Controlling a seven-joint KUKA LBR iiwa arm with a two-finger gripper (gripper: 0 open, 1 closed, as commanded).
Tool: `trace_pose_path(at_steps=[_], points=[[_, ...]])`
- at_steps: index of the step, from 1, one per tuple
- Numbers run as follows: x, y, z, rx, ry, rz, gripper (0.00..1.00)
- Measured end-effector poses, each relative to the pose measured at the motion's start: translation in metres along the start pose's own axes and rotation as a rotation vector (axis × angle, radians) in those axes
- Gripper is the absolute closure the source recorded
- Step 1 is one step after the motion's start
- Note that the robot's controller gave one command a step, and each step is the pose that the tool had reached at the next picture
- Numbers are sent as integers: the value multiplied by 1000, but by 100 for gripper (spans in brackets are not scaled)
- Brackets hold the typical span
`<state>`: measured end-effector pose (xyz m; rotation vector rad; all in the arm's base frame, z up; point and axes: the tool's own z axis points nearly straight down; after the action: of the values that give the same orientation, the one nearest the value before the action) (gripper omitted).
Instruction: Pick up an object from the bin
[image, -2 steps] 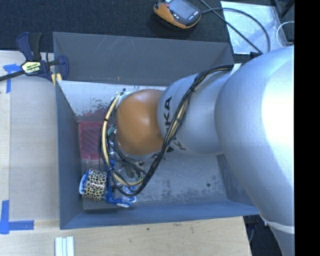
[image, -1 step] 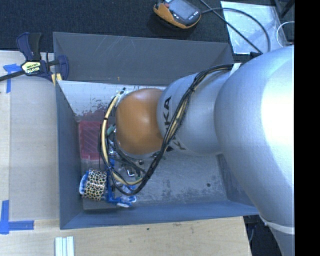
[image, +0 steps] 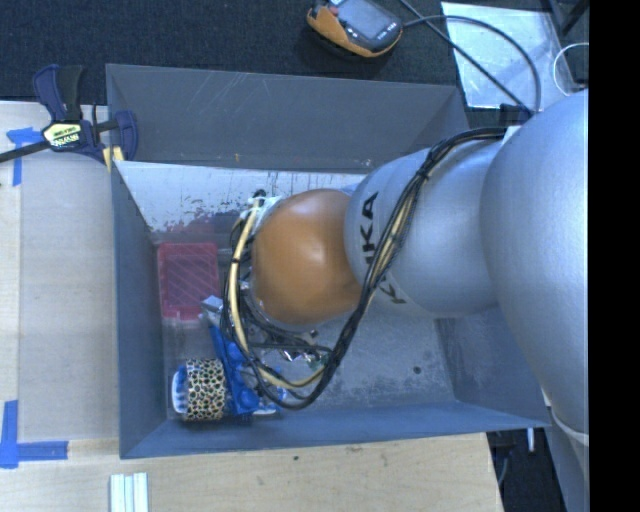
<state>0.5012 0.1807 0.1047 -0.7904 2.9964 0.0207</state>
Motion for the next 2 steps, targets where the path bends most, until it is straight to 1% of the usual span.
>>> trace_pose_path(at_steps=[1,2], points=[[-14,-1,17,5,4,14,0],[-34,23,22,34,5,-501,100]])
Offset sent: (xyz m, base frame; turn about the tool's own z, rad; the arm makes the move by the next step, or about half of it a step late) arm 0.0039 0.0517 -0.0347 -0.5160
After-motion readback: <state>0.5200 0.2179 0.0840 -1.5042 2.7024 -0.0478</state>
